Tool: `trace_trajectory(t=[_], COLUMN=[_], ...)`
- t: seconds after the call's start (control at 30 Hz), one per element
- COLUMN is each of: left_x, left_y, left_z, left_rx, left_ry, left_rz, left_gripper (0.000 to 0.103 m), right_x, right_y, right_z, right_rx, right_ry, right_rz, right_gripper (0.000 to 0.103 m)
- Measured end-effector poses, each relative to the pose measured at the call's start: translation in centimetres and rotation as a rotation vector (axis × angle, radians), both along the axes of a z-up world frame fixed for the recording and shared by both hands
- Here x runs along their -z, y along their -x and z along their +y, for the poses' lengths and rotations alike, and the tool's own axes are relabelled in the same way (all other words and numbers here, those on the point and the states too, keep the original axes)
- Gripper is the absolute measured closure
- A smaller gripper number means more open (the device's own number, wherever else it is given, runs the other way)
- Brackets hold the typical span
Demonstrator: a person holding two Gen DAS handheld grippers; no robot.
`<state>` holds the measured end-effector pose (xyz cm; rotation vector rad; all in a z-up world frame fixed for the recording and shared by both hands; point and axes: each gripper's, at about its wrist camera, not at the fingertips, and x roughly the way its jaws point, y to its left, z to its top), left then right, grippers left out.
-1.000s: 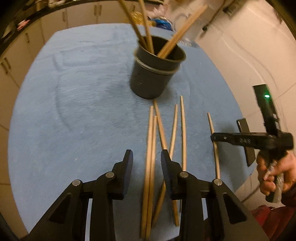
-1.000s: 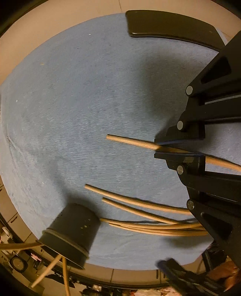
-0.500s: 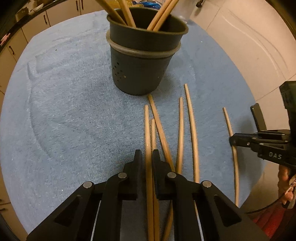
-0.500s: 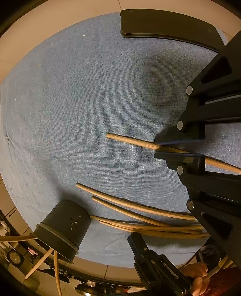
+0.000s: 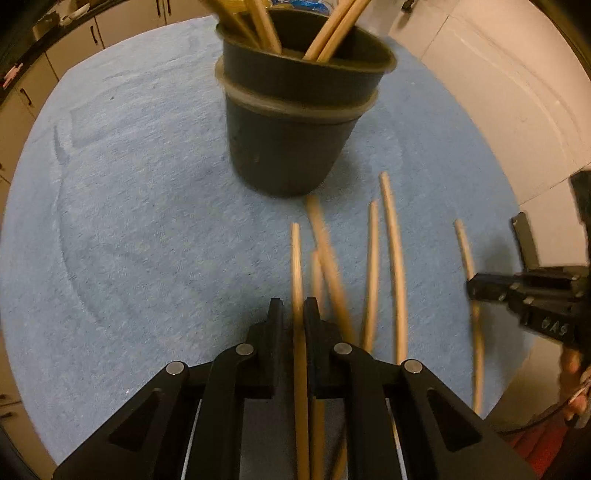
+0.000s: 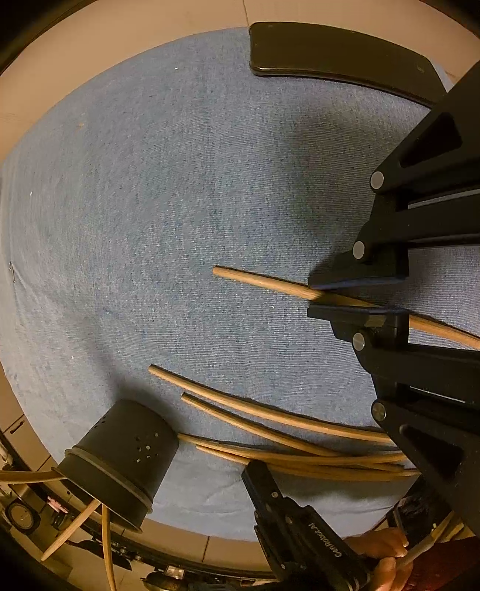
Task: Organize utensils
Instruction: 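Grasp a wooden chopstick with the left gripper while the right gripper grasps another, then lift both chopsticks upright and carry them toward the black cup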
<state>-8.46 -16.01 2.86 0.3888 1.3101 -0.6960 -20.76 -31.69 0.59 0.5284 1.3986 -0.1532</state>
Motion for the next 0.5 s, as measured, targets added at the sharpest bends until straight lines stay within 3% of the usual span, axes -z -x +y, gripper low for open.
trace_trajectory(t=[0.23, 0.33, 0.5], left_x=[-0.2, -0.3, -1.2], left_y=[0.0, 0.5, 1.1], left_z=[0.0, -0.5, 1.7], left_rx=[-0.029, -0.012, -0.076], left_ry=[-0.011, -0.026, 0.049], left_rz=[0.016, -0.02, -0.037], left_gripper=[0.096, 0.097, 0.097], right_x=[-0.4, -0.6, -1.1], right_y=[-0.8, -1.3, -1.2], right_z=[1.1, 1.5, 1.5], right_rx=[-0.024, -0.032, 0.003], right_ry=[0.055, 0.083, 0.019], right_rz=[0.018, 0.012, -0.04], right_gripper=[0.094, 0.094, 0.096])
